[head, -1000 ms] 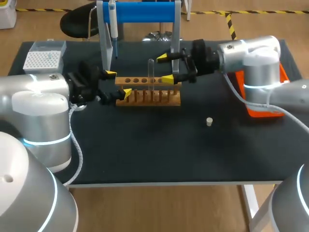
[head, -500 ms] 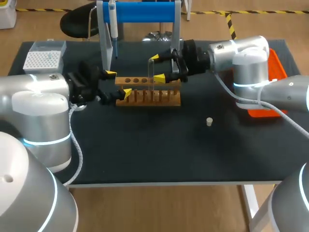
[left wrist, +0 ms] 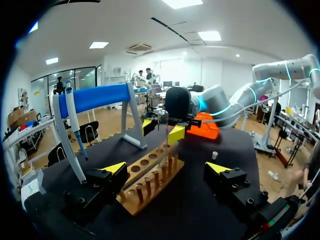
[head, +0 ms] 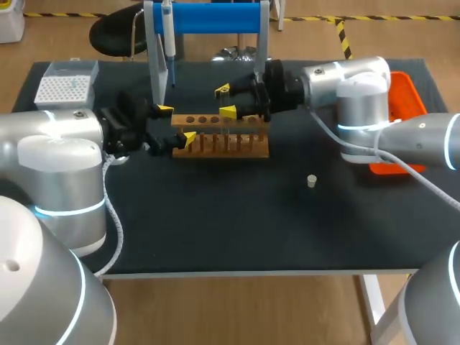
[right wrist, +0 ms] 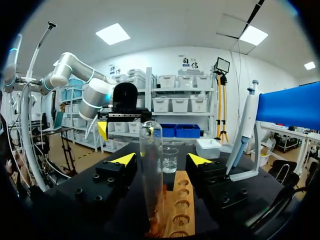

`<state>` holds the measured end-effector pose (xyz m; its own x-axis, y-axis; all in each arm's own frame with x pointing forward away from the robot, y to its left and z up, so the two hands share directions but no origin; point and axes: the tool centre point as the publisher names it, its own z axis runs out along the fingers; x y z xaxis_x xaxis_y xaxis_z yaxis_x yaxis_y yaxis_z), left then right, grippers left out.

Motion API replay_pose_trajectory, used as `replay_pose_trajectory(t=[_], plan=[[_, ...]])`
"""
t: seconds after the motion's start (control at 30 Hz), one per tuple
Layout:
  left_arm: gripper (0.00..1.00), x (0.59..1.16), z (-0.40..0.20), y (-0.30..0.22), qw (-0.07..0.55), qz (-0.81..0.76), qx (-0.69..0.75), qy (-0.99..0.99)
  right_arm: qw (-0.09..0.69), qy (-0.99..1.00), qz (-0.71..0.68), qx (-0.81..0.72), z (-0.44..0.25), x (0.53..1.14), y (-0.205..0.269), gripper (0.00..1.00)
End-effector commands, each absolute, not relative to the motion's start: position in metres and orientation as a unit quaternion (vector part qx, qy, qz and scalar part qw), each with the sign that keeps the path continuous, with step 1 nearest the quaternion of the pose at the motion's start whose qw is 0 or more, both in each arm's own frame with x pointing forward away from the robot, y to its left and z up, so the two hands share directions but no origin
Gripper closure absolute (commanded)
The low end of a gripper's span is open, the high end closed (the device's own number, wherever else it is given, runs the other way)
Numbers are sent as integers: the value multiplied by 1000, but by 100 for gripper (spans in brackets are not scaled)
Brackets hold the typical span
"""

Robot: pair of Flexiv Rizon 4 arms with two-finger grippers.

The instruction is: Invert the test tube, pick up the pipette, mount the tip to pipette, aspirate from beaker and dispense into the tube, eject the tip, return the pipette, and cap with the stopper.

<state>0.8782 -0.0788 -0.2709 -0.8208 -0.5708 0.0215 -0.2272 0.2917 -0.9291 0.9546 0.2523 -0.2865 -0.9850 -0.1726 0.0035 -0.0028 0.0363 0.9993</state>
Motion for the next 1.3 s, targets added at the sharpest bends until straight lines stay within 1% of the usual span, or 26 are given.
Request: replay_pose_trajectory(t=[0.03,0.23,0.37,0.4,0.53,0.57,0.6,0.67,0.8,0.83,0.9,1.0,1.03,1.1,1.13,1.2,1.23,1.27,1.3], plan=[[0,879,-270,-79,158,-538,-253,788,62,-715,-693,63,-289,958,256,41],[0,879,-270,-79,158,-538,-253,788,60,-714,-695,60,-289,958,257,50],[0,879,-270,-79,158,-538,-253,788,58,-713,-696,61,-289,957,257,53],[0,879,-270,-79,158,-538,-253,788,58,-713,-696,61,-289,957,257,55],[0,879,-270,-79,158,-538,-253,788,59,-712,-696,61,-288,956,257,60],[0,879,-270,-79,158,-538,-253,788,59,-712,-697,61,-288,956,257,62],[0,879,-270,-79,158,-538,-253,788,59,-712,-697,61,-288,956,256,67],[0,879,-270,-79,158,-538,-253,788,59,-711,-698,59,-287,955,255,82],[0,879,-270,-79,158,-538,-253,788,58,-709,-700,57,-285,952,253,80],[0,879,-270,-79,158,-538,-253,788,58,-709,-701,55,-285,951,253,73],[0,879,-270,-79,158,-538,-253,788,58,-709,-701,54,-285,950,253,69],[0,879,-270,-79,158,-538,-253,788,57,-708,-702,50,-285,948,252,68],[0,879,-270,-79,158,-538,-253,788,57,-708,-703,50,-285,947,251,70],[0,879,-270,-79,158,-538,-253,788,58,-707,-703,47,-285,946,251,69],[0,879,-270,-79,158,-538,-253,788,58,-707,-703,46,-285,946,251,67],[0,879,-270,-79,158,-538,-253,788,58,-707,-703,42,-286,945,251,58],[0,879,-270,-79,158,-538,-253,788,58,-707,-703,40,-286,945,251,56],[0,879,-270,-79,158,-538,-253,788,57,-707,-704,40,-286,944,250,59],[0,879,-270,-79,158,-538,-253,788,57,-707,-704,39,-286,944,250,64]])
